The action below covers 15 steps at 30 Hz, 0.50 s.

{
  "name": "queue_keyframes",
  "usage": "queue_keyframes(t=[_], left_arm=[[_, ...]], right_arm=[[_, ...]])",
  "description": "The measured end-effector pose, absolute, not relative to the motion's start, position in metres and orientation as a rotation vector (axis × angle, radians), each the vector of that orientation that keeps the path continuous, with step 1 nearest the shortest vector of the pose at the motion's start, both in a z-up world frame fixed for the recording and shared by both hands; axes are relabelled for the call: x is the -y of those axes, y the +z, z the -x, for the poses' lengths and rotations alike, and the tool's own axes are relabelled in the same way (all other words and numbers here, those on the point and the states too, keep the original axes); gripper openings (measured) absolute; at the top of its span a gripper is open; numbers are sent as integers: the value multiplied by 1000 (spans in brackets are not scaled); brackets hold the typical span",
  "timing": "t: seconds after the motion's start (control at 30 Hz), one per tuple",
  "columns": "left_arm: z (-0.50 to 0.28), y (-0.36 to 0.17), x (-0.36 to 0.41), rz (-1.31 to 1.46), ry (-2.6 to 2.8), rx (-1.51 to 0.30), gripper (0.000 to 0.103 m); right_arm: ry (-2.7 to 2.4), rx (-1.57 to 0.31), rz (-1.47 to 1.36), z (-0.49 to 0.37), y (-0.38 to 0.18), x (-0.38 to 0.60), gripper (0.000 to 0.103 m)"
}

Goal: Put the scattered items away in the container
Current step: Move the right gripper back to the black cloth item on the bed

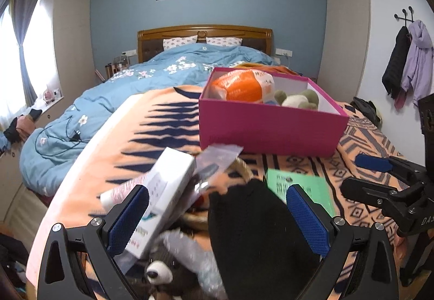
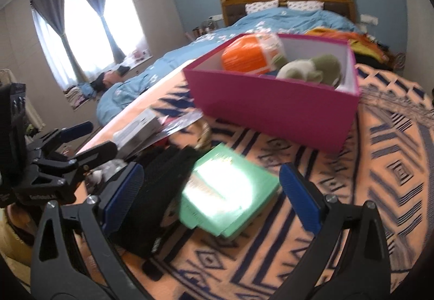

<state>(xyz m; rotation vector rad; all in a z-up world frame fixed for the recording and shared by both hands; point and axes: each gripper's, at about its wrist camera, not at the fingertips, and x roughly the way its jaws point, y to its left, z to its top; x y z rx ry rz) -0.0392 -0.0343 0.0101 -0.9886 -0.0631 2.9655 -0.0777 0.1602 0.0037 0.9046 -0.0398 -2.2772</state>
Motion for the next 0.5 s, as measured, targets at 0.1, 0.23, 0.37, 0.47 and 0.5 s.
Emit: queue_keyframes(t=[0.1, 0.23, 0.37, 0.47, 0.5], left_arm=[[31, 5, 34, 1002, 2937, 56, 103], [23, 0, 33, 1012, 2902, 55, 103], [16, -2, 33, 992, 2857, 79, 103], [13, -4, 31, 974, 2819, 92, 103], [12, -4, 29, 970, 2810, 90, 103]], right_arm=[[-2227, 36, -919, 73, -2, -152, 101], [-2163, 42, -941, 71, -9, -142, 101], [-2120, 54, -967, 74, -14, -135, 101], [-2088, 65, -987, 77, -18, -129, 101], [-2082, 65, -992, 77, -19, -127, 101]])
